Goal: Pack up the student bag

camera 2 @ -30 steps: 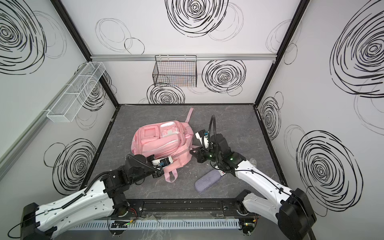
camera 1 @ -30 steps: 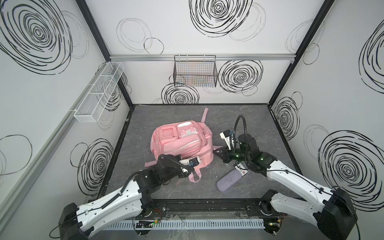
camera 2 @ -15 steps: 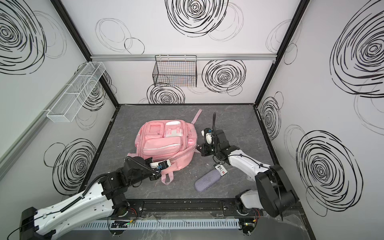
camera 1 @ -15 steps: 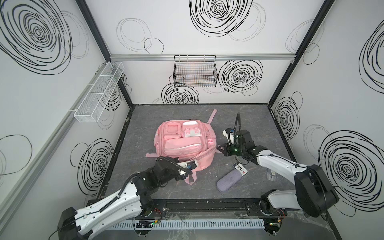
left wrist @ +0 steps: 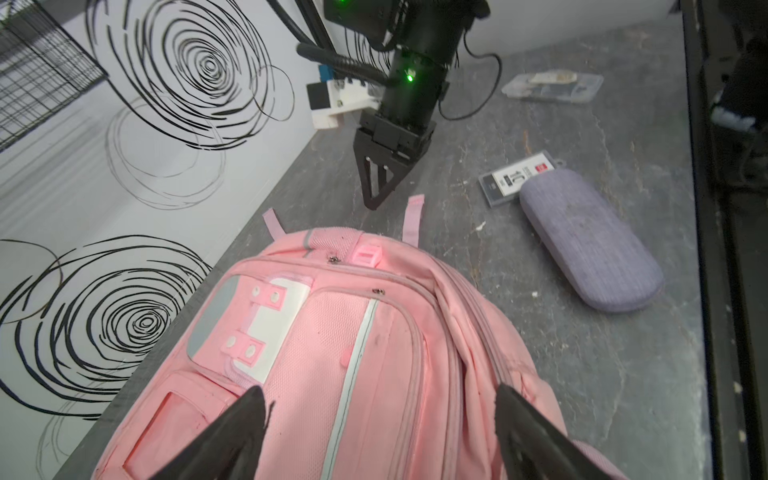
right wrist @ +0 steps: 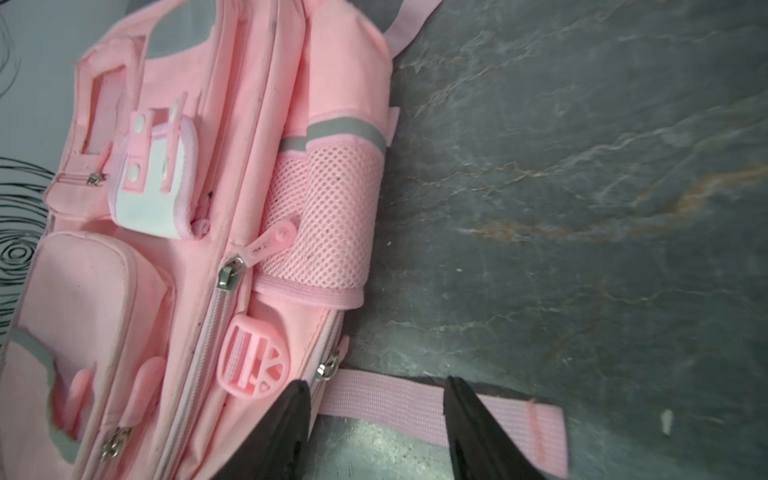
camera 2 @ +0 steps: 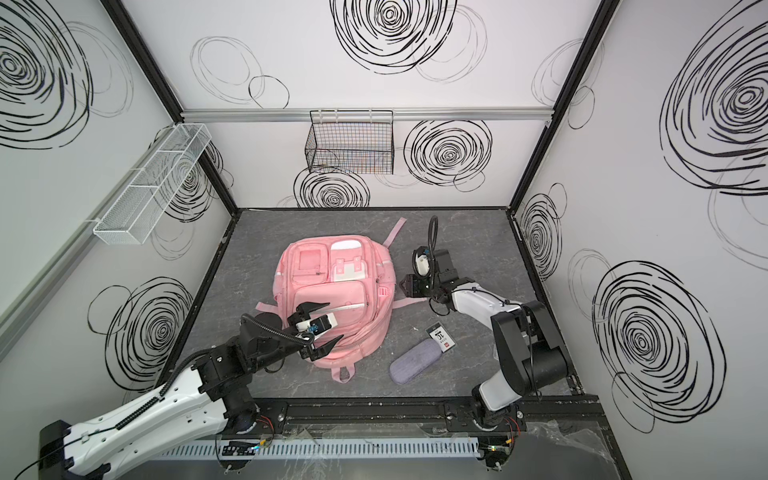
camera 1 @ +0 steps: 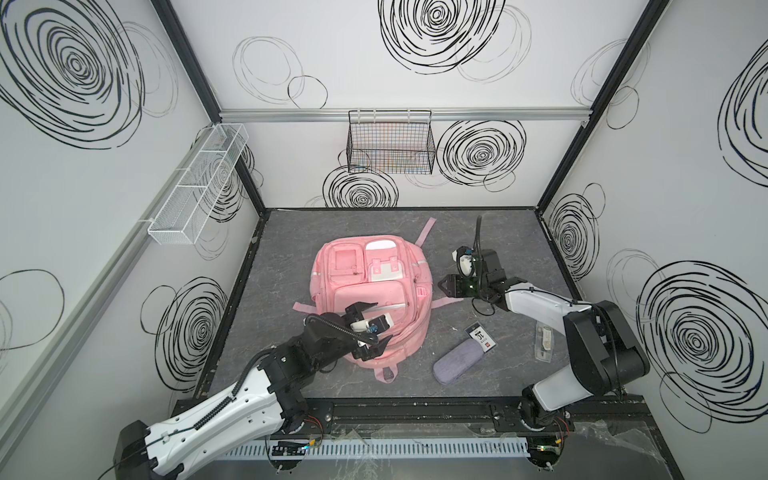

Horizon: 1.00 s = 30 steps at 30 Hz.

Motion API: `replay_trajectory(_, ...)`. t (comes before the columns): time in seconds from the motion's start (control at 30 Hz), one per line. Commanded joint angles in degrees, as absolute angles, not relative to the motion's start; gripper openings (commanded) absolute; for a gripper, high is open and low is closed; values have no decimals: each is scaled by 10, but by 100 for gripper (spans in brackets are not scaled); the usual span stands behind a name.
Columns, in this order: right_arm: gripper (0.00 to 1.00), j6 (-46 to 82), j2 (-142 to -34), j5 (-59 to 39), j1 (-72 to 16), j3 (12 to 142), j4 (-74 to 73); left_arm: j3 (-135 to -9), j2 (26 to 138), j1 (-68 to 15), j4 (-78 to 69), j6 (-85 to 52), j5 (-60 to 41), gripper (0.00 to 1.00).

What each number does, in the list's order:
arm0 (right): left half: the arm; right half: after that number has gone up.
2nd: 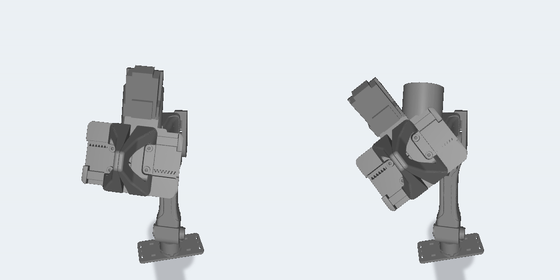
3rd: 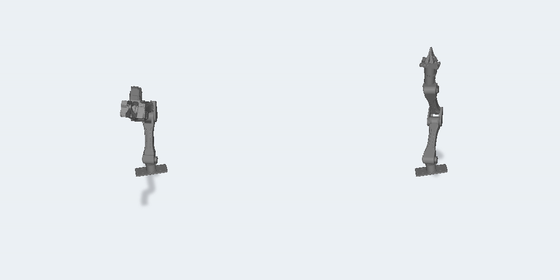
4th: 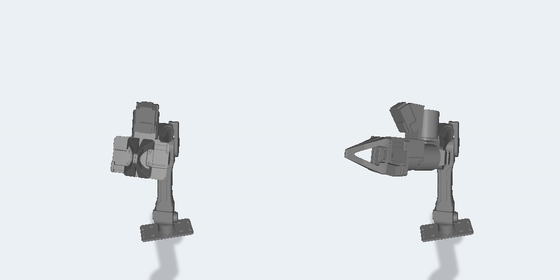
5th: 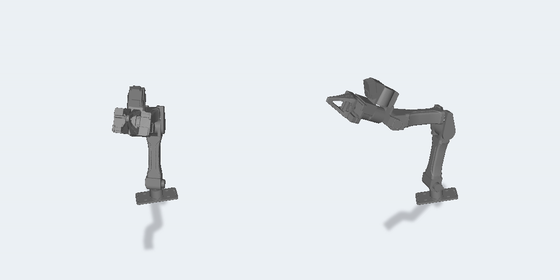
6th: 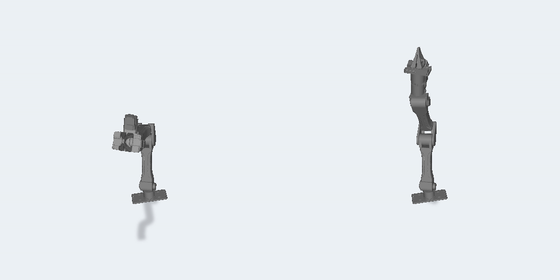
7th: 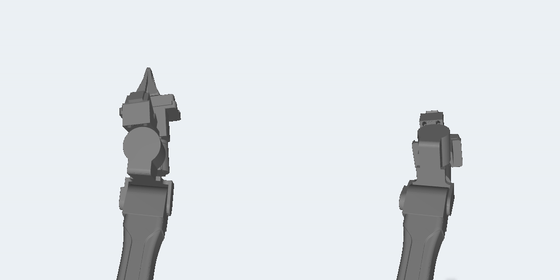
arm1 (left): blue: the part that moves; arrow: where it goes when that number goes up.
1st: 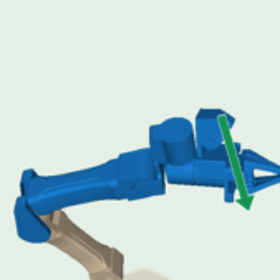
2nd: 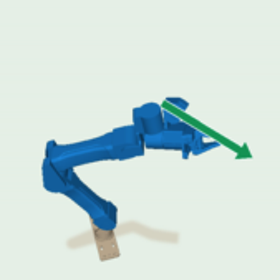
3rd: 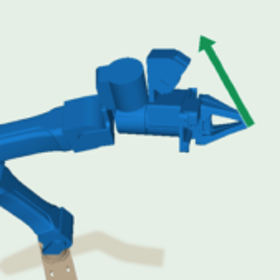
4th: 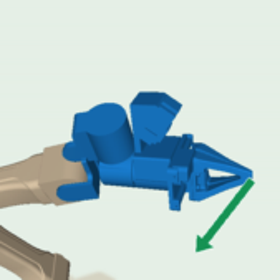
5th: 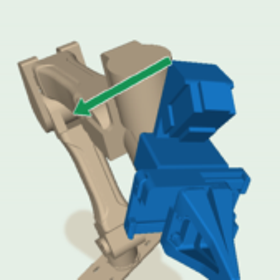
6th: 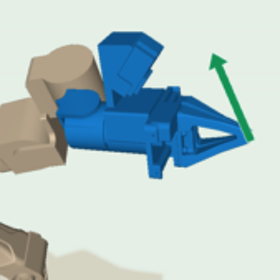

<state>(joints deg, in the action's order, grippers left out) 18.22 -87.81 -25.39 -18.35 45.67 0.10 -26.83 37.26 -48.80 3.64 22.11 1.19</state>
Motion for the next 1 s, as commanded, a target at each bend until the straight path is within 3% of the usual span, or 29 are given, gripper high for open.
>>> replay_trajectory(0.0,57,176,-842,-226,-180,468,32,-299,377,-479,-27,125,74,87)
replay_trajectory(0.2,51,178,-792,-284,-226,448,3,-354,477,-418,28,-90,161,79)
replay_trajectory(0.37,44,84,-816,-300,-276,462,-2,-374,563,-293,98,-262,47,78)
replay_trajectory(0.47,47,59,-861,-301,-270,491,-3,-330,576,-246,68,-339,-8,80)
replay_trajectory(0.57,48,132,-922,-322,-249,560,26,-288,563,-240,34,-374,-7,79)
replay_trajectory(0.73,49,300,-989,-363,-258,577,-53,-265,548,-253,15,-366,26,78)
replay_trajectory(0.97,53,422,-1033,-316,-274,570,-101,-260,597,-274,15,-408,88,85)
